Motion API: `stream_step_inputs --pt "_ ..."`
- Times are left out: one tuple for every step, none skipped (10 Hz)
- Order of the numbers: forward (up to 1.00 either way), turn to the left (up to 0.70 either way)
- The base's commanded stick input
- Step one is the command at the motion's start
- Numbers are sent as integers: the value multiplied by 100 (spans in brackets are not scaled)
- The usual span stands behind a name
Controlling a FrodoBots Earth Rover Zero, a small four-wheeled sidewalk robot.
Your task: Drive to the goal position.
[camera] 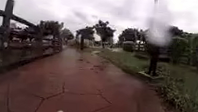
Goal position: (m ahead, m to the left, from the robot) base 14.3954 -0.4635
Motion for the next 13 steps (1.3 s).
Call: stream_step_inputs --pt "50 0" --pt "50 0" --pt "50 50" --pt "50 50" --pt "50 50" --pt "50 50" --pt "50 49" --pt "50 0" --pt "50 0" --pt "50 0" --pt "50 0" --pt "50 0" --pt "50 0"
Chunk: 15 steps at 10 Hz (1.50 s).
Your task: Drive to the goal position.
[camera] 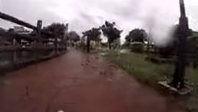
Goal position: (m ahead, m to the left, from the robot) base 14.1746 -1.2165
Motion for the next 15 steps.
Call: stream_step_inputs --pt "50 0" --pt "50 0" --pt "50 0" --pt "50 0" --pt "50 0" --pt "50 0" --pt "50 37" --pt "50 50" --pt "50 50" --pt "50 17" --pt "50 0" --pt "50 0" --pt "50 0" --pt "50 0" --pt "50 0"
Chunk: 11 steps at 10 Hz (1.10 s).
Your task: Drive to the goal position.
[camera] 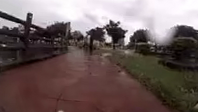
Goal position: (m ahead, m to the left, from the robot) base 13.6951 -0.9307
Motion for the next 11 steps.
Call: stream_step_inputs --pt "50 0" --pt "50 0" --pt "50 0" --pt "50 0" --pt "50 0" --pt "50 23" --pt "50 50" --pt "50 50" --pt "50 27" --pt "50 0" --pt "50 0"
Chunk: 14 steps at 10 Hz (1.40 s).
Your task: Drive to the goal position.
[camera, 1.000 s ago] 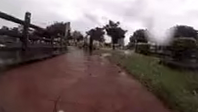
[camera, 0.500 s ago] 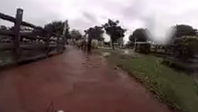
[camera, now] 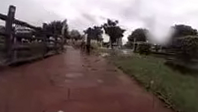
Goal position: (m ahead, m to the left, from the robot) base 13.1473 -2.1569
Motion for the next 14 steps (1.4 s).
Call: stream_step_inputs --pt "50 0" --pt "50 0" --pt "50 0" --pt "50 0" --pt "50 0" --pt "50 0" --pt "50 0" --pt "50 0" --pt "50 0" --pt "50 0" --pt "50 0" --pt "50 0" --pt "50 0" --pt "50 0"
